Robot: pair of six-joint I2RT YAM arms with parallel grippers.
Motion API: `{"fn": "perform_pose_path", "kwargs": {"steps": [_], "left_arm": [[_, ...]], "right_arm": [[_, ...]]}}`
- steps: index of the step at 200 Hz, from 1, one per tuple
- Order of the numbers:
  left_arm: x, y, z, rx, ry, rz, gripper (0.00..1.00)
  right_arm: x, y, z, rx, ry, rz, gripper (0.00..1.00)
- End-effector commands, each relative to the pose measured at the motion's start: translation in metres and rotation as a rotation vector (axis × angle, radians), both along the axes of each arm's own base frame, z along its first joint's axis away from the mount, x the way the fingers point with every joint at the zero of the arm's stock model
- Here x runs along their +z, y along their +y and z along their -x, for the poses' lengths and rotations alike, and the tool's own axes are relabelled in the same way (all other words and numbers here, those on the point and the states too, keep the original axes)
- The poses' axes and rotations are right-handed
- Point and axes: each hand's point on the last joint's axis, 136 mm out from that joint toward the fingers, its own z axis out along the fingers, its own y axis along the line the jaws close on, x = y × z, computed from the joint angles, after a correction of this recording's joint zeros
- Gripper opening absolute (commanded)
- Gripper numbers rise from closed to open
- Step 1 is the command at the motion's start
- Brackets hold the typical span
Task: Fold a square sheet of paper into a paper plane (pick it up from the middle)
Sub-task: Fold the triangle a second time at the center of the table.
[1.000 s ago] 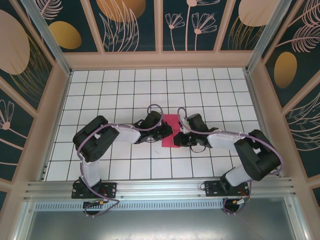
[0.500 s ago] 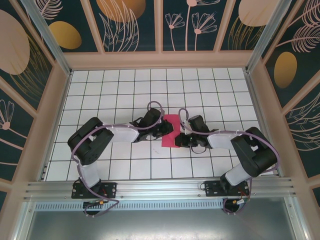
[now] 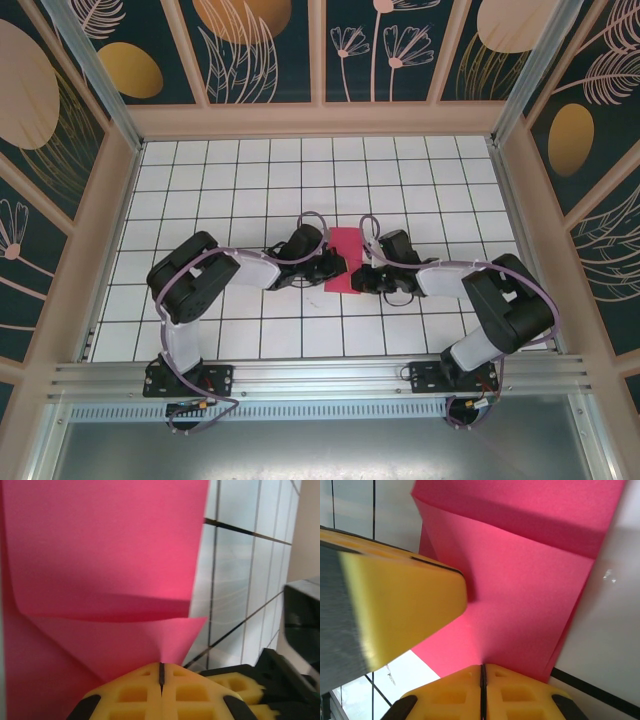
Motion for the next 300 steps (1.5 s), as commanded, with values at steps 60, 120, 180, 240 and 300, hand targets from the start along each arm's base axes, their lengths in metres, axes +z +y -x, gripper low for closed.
{"fn": "perform_pose_path", "kwargs": {"steps": [60, 120, 180, 240, 300], "left_arm": [[-0.029, 0.024, -0.02, 0.088, -0.031, -0.172, 0.08], [-0.026, 0.037, -0.038, 0.138, -0.068, -0.211, 0.09], [-0.029, 0.052, -0.057, 0.158, -0.081, -0.237, 0.1], [-0.018, 0.064, -0.066, 0.177, -0.106, -0.234, 0.12], [0.045, 0.043, -0.06, 0.137, -0.172, -0.037, 0.14]], "right_arm": [[-0.032, -0.026, 0.02, -0.025, 0.086, 0.116, 0.1], [-0.033, -0.024, 0.022, -0.011, 0.095, 0.109, 0.08], [-0.033, -0.025, 0.023, -0.012, 0.096, 0.11, 0.07], [-0.033, -0.025, 0.021, -0.013, 0.092, 0.112, 0.07], [-0.025, -0.018, 0.015, -0.007, 0.073, 0.084, 0.08]]}}
